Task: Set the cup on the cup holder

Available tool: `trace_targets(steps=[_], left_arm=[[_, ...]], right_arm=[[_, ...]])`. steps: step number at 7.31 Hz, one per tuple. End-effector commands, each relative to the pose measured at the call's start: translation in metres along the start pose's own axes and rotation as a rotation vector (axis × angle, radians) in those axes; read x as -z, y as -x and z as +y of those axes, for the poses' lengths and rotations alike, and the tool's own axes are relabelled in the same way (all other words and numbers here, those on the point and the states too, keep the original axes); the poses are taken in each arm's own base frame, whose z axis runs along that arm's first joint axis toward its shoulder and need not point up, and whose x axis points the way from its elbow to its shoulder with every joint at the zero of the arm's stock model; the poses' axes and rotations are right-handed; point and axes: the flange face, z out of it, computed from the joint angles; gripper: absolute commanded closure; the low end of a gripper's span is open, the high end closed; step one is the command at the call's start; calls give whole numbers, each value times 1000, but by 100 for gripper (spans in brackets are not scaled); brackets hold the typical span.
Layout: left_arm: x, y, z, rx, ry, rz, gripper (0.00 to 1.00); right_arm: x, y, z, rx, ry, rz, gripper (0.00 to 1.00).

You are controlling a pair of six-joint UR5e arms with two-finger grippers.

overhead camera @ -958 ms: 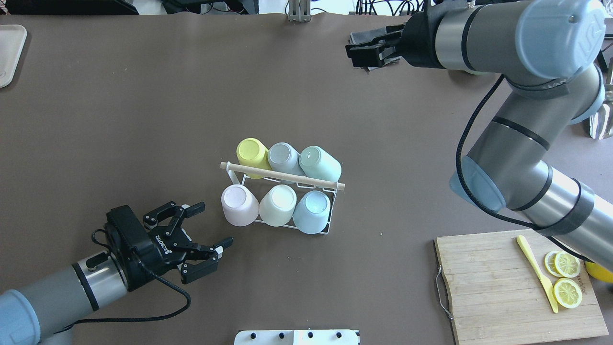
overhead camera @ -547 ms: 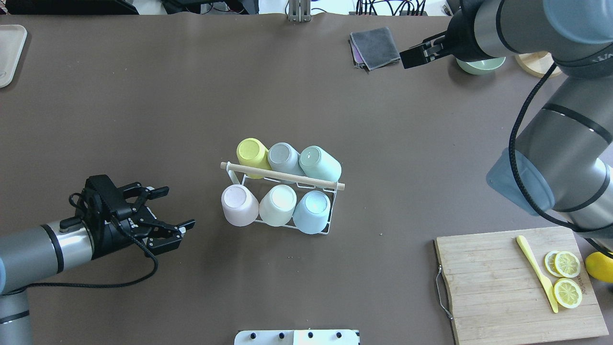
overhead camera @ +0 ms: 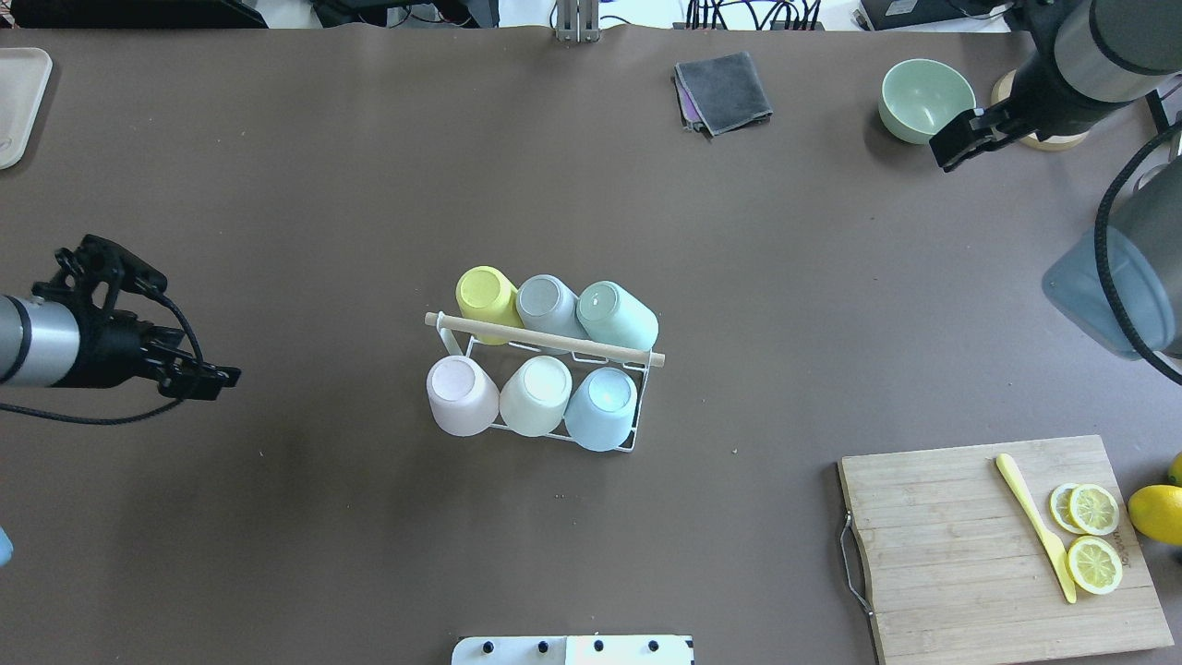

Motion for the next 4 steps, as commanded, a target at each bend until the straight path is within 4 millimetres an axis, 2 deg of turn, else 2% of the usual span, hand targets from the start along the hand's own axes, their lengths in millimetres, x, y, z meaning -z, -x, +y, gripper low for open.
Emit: trace_targets(steps=[1, 3, 4], left_arm=[[33, 120, 4, 296, 206, -73, 1], [79, 203, 17, 249, 294, -138, 1], [109, 235, 27, 356, 311, -142, 1]], right_arm=[[-46, -71, 35, -138, 180, -54, 0], [-69, -167, 44, -91, 248, -136, 0], [-78, -208, 55, -74, 266, -167, 0]])
